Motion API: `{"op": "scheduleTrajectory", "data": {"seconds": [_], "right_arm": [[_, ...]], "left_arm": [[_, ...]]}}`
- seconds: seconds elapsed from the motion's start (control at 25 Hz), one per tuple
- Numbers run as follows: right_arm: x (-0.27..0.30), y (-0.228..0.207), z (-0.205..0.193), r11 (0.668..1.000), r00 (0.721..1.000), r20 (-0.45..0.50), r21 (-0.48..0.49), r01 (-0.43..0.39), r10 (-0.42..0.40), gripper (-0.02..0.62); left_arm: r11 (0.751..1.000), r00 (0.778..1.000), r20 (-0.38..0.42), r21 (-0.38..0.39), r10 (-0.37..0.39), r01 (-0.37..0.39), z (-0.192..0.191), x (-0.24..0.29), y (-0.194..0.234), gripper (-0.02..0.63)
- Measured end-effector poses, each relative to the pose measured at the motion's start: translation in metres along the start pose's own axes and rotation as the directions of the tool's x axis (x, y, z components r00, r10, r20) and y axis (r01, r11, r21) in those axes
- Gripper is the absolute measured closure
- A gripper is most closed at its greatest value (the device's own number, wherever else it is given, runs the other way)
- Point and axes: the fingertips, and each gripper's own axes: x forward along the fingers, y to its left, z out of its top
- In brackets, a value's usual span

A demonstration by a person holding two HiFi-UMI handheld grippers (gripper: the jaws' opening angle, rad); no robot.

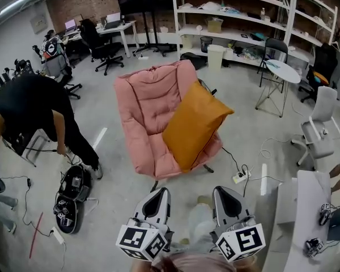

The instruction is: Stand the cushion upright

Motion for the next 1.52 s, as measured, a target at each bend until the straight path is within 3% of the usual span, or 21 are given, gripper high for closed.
{"op": "scheduleTrajectory", "data": {"seconds": [0.92, 1.16, 1.24, 1.32, 1.52], "right_arm": [[0.171, -0.17, 0.044, 0.996, 0.999, -0.003, 0.077, -0.049, 0.05, 0.578], [0.205, -0.21, 0.042, 0.988, 0.994, -0.014, 0.111, -0.104, 0.106, 0.577], [0.214, -0.218, 0.039, 0.985, 0.99, -0.032, 0.115, -0.131, 0.136, 0.562], [0.222, -0.225, 0.035, 0.98, 0.985, -0.055, 0.127, -0.155, 0.163, 0.5], [0.237, -0.244, 0.024, 0.975, 0.983, -0.085, 0.165, -0.147, 0.163, 0.449]], "left_arm": [[1.0, 1.0, -0.003, 0.016, 0.027, -0.027, 0.049, 0.234, 0.017, 0.617], [0.999, 0.999, 0.01, -0.004, 0.033, -0.033, 0.052, 0.285, 0.025, 0.617], [0.999, 0.999, 0.009, -0.005, 0.036, -0.036, 0.052, 0.296, 0.026, 0.607], [0.999, 0.999, 0.005, -0.006, 0.044, -0.044, 0.051, 0.305, 0.029, 0.606], [0.999, 0.999, -0.028, -0.008, 0.034, -0.035, 0.046, 0.323, 0.037, 0.584]]}}
